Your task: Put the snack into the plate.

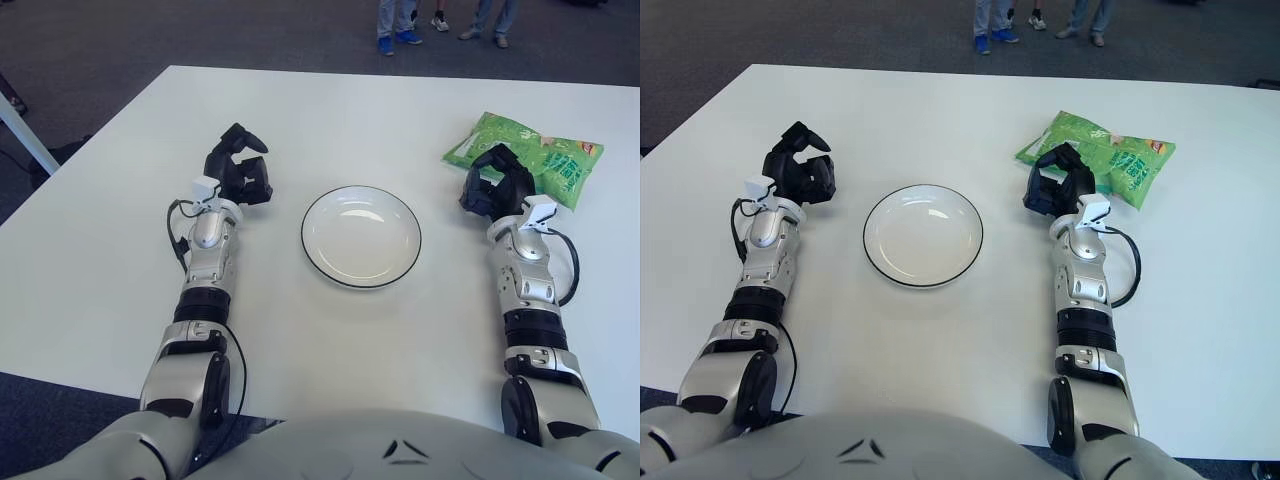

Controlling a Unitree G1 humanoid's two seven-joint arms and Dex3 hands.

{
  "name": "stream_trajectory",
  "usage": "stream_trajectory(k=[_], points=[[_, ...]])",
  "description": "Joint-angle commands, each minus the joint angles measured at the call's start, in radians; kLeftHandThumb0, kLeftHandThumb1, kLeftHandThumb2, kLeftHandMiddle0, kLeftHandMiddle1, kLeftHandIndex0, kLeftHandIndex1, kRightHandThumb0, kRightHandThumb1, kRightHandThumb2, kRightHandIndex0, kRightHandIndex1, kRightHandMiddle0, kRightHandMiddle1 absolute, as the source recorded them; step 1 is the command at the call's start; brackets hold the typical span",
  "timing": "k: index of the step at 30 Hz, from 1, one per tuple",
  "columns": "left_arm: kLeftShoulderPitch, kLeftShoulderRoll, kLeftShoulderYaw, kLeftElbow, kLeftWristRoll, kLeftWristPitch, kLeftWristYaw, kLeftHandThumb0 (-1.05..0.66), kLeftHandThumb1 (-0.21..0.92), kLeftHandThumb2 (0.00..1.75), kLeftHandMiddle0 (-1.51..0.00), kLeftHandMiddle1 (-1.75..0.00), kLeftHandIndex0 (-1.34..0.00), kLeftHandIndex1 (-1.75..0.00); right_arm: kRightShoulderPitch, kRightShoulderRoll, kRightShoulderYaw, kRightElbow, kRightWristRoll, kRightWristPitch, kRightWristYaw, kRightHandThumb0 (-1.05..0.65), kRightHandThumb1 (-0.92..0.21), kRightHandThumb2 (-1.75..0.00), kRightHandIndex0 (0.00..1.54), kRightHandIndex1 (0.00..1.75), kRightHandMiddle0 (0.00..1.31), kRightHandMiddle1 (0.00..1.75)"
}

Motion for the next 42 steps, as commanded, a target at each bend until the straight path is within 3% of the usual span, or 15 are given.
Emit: stream_trajectory(k=[1, 5, 17, 28, 42], points=[[0.114, -0.031, 0.000, 0.038, -0.012, 0.017, -0.009, -0.47, 0.34, 1.29, -1.33, -1.75, -0.59, -1.75, 0.077, 0.020, 0.002, 0.040, -0.005, -0.032, 0.000, -0.48, -0.34, -1.30, 1.31, 1.75, 0.60, 1.75], [0.116, -0.033, 0.000, 0.033, -0.012, 0.021, -0.009, -0.47, 0.34, 1.29, -1.33, -1.75, -0.60, -1.75, 0.071, 0.014, -0.003, 0.028, 0.003, -0.031, 0.005, -0.48, -0.34, -1.29, 1.30, 1.75, 0.60, 1.75], [0.111, -0.030, 0.000, 0.043, -0.010, 0.023, -0.020, -0.48, 0.33, 1.30, -1.34, -1.75, -0.60, -1.75, 0.067, -0.030, 0.003, -0.135, -0.045, 0.095, -0.027, -0.46, -0.38, -1.24, 1.18, 1.75, 0.56, 1.75], [0.105, -0.032, 0.005, 0.059, -0.011, 0.012, -0.037, -0.48, 0.33, 1.30, -1.34, -1.75, -0.60, -1.75, 0.003, -0.135, 0.025, -0.113, -0.184, 0.086, -0.047, -0.45, -0.42, -1.19, 1.05, 1.75, 0.53, 1.75], [0.106, -0.035, 0.003, 0.056, 0.003, 0.021, -0.013, -0.48, 0.33, 1.30, -1.35, -1.75, -0.60, -1.75, -0.080, -0.272, 0.063, -0.124, -0.370, 0.057, -0.106, -0.44, -0.44, -1.16, 1.05, 1.75, 0.51, 1.75]])
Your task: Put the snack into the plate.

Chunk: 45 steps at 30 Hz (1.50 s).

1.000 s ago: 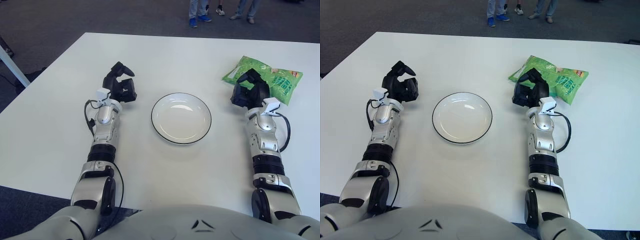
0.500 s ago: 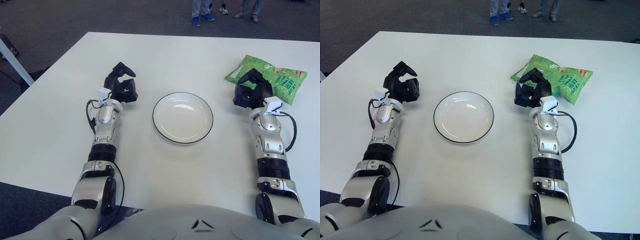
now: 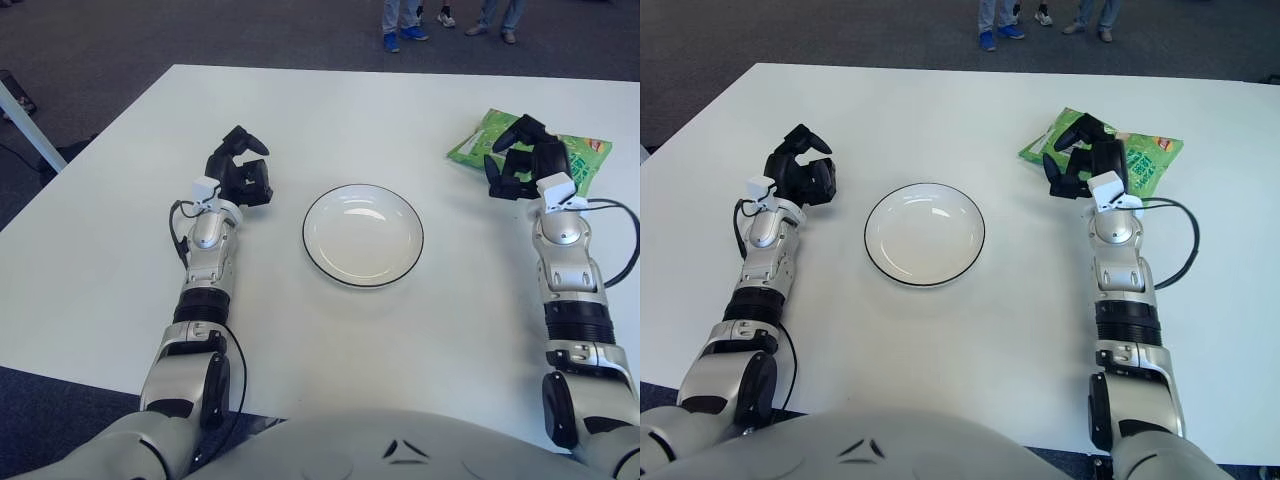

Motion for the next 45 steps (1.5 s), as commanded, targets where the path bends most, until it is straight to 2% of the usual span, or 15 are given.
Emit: stream_trajectory(k=[1, 6, 12, 13, 17, 20, 26, 28, 31, 33, 35, 40, 45], points=[[0.105, -0.036, -0.001, 0.049, 0.002, 0.006, 0.019, -0.48, 0.33, 1.30, -1.35, -1.75, -0.60, -1.75, -0.027, -0.039, 0.003, -0.021, -0.046, 0.002, -0.020, -0.44, -0.44, -1.16, 1.04, 1.75, 0.51, 1.75], [0.107, -0.039, -0.003, 0.045, 0.008, 0.009, 0.028, -0.48, 0.33, 1.30, -1.35, -1.75, -0.61, -1.75, -0.058, -0.106, 0.014, 0.015, -0.108, -0.005, -0.022, -0.44, -0.43, -1.17, 1.01, 1.75, 0.52, 1.75], [0.108, -0.042, -0.005, 0.045, 0.005, 0.003, 0.025, -0.48, 0.33, 1.31, -1.35, -1.75, -0.61, -1.75, -0.094, -0.189, 0.028, 0.103, -0.150, -0.045, -0.022, -0.43, -0.46, -1.13, 0.89, 1.75, 0.50, 1.75], [0.109, -0.042, -0.005, 0.045, 0.004, 0.002, 0.025, -0.48, 0.32, 1.31, -1.35, -1.75, -0.61, -1.75, -0.098, -0.199, 0.034, 0.113, -0.160, -0.051, -0.026, -0.28, -0.39, -1.21, 0.82, 1.72, 0.46, 1.75], [0.108, -0.044, -0.004, 0.044, -0.001, -0.001, 0.021, -0.48, 0.31, 1.32, -1.35, -1.75, -0.62, -1.75, -0.108, -0.238, 0.061, 0.138, -0.207, -0.071, -0.040, -0.08, -0.36, -1.23, 0.71, 1.61, 0.39, 1.75], [0.110, -0.046, -0.004, 0.045, -0.002, -0.005, 0.021, -0.49, 0.31, 1.33, -1.35, -1.75, -0.62, -1.75, -0.116, -0.262, 0.077, 0.151, -0.237, -0.082, -0.053, -0.03, -0.39, -1.17, 0.67, 1.55, 0.36, 1.75], [0.111, -0.047, -0.003, 0.041, -0.001, -0.002, 0.025, -0.49, 0.29, 1.35, -1.34, -1.75, -0.64, -1.75, -0.148, -0.333, 0.137, 0.182, -0.360, -0.098, -0.100, -0.01, -0.62, -0.88, 0.48, 1.52, 0.25, 1.75], [0.112, -0.049, -0.002, 0.037, -0.001, 0.003, 0.029, -0.49, 0.29, 1.35, -1.33, -1.75, -0.64, -1.75, -0.167, -0.360, 0.162, 0.204, -0.398, -0.115, -0.108, -0.22, -0.73, -0.76, 0.30, 1.58, 0.26, 1.75], [0.113, -0.050, -0.002, 0.034, -0.001, 0.006, 0.031, -0.49, 0.29, 1.34, -1.32, -1.75, -0.63, -1.75, -0.181, -0.375, 0.177, 0.227, -0.414, -0.131, -0.115, -0.31, -0.79, -0.68, 0.21, 1.59, 0.25, 1.75], [0.115, -0.051, -0.003, 0.033, 0.000, 0.007, 0.032, -0.49, 0.30, 1.34, -1.31, -1.75, -0.63, -1.75, -0.189, -0.383, 0.186, 0.242, -0.419, -0.142, -0.118, -0.54, -0.82, -0.65, 0.17, 1.59, 0.12, 1.69], [0.115, -0.051, -0.003, 0.031, 0.000, 0.011, 0.034, -0.49, 0.30, 1.34, -1.31, -1.75, -0.63, -1.75, -0.203, -0.394, 0.197, 0.263, -0.424, -0.156, -0.117, -0.70, -0.84, -0.64, 0.16, 1.57, 0.05, 1.64], [0.117, -0.051, -0.003, 0.023, 0.004, 0.024, 0.043, -0.49, 0.30, 1.34, -1.32, -1.75, -0.63, -1.75, -0.254, -0.425, 0.231, 0.338, -0.434, -0.198, -0.097, -0.84, -0.90, -0.60, 0.15, 1.46, 0.01, 1.44], [0.117, -0.050, -0.005, 0.023, 0.004, 0.024, 0.044, -0.49, 0.29, 1.35, -1.33, -1.75, -0.64, -1.75, -0.318, -0.446, 0.272, 0.432, -0.443, -0.232, -0.072, -0.88, -0.92, -0.63, 0.14, 1.35, 0.00, 1.26]])
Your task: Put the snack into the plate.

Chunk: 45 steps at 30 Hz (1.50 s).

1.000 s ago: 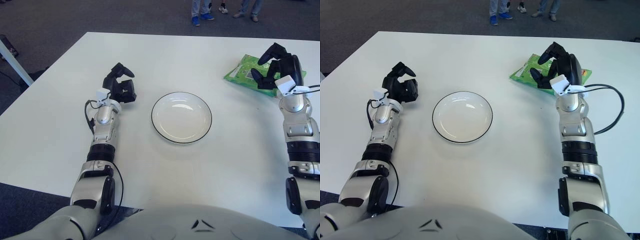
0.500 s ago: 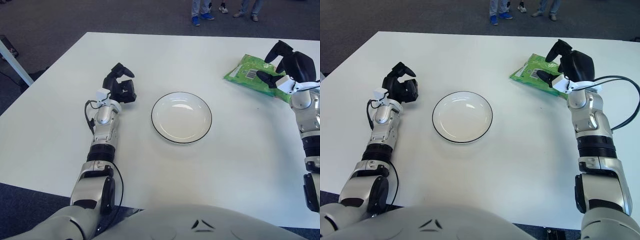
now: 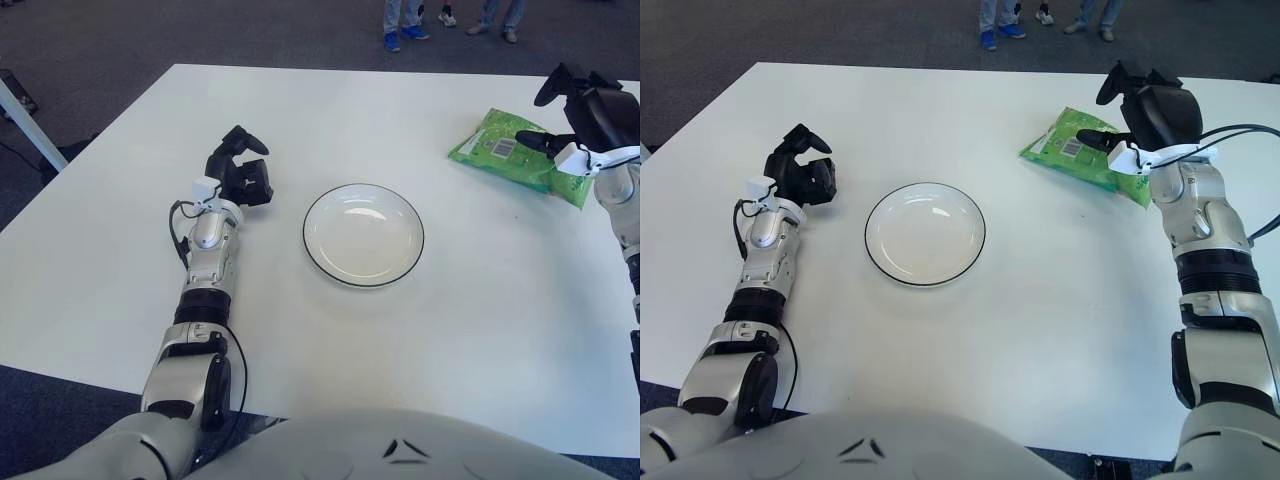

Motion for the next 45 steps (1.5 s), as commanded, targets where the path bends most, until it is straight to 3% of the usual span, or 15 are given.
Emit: stream_trajectory(k=[1, 12, 17, 28, 35, 45], points=[[0.106, -0.042, -0.004, 0.051, -0.002, 0.009, 0.012, -0.49, 0.29, 1.35, -1.33, -1.75, -0.64, -1.75, -0.066, -0.030, 0.036, 0.075, -0.019, -0.030, 0.021, -0.88, -0.92, -0.65, 0.13, 1.31, 0.00, 1.21], [0.103, -0.039, -0.004, 0.060, -0.007, 0.000, 0.000, -0.49, 0.30, 1.34, -1.33, -1.75, -0.63, -1.75, -0.196, -0.040, 0.126, 0.293, -0.046, -0.096, 0.018, -0.93, -0.92, -0.77, 0.02, 0.96, 0.00, 0.96], [0.101, -0.037, -0.003, 0.065, -0.007, -0.007, -0.003, -0.49, 0.30, 1.34, -1.33, -1.75, -0.63, -1.75, -0.240, -0.046, 0.163, 0.357, -0.054, -0.115, 0.037, -0.98, -0.92, -0.86, 0.00, 0.59, 0.00, 0.77], [0.097, -0.038, -0.002, 0.066, -0.007, -0.005, 0.000, -0.49, 0.30, 1.34, -1.33, -1.75, -0.63, -1.75, -0.316, -0.024, 0.221, 0.486, -0.038, -0.162, 0.143, -1.04, -0.92, -0.96, 0.00, 0.06, 0.00, 0.32], [0.101, -0.039, -0.002, 0.058, -0.009, 0.005, 0.002, -0.49, 0.29, 1.34, -1.33, -1.75, -0.63, -1.75, -0.346, -0.004, 0.257, 0.568, -0.042, -0.158, 0.157, -1.05, -0.92, -1.04, 0.00, 0.00, 0.00, 0.04], [0.114, -0.039, -0.004, 0.029, -0.006, 0.025, 0.008, -0.49, 0.29, 1.34, -1.33, -1.75, -0.63, -1.75, -0.357, 0.021, 0.256, 0.606, -0.005, -0.141, 0.224, -1.05, -0.92, -1.09, 0.00, 0.00, 0.00, 0.00]])
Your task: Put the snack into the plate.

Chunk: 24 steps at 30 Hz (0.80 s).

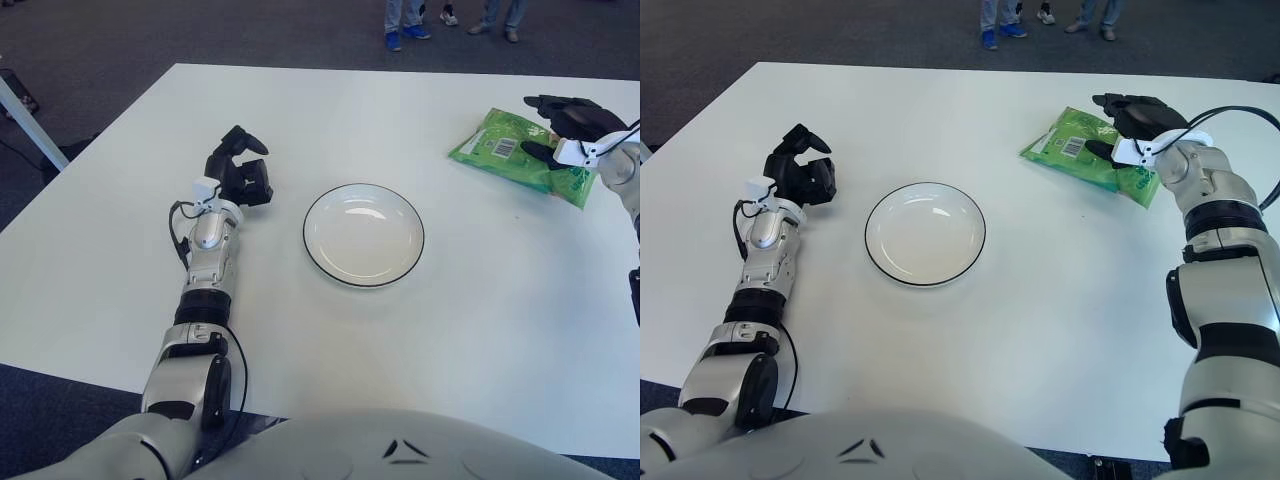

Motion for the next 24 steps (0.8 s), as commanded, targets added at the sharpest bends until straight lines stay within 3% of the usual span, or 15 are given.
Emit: stream_trajectory(k=[1, 24], points=[[0.109, -0.038, -0.004, 0.041, -0.005, 0.017, 0.008, -0.49, 0.30, 1.34, -1.33, -1.75, -0.63, -1.75, -0.029, 0.013, 0.003, 0.010, 0.019, 0.005, 0.022, -1.05, -0.92, -1.10, 0.00, 0.00, 0.00, 0.00], [0.094, -0.043, -0.008, 0.061, 0.014, -0.005, 0.036, -0.49, 0.30, 1.34, -1.33, -1.75, -0.63, -1.75, -0.006, 0.087, 0.023, 0.085, 0.032, 0.101, 0.097, -1.05, -0.92, -1.08, 0.00, 0.00, 0.00, 0.00]])
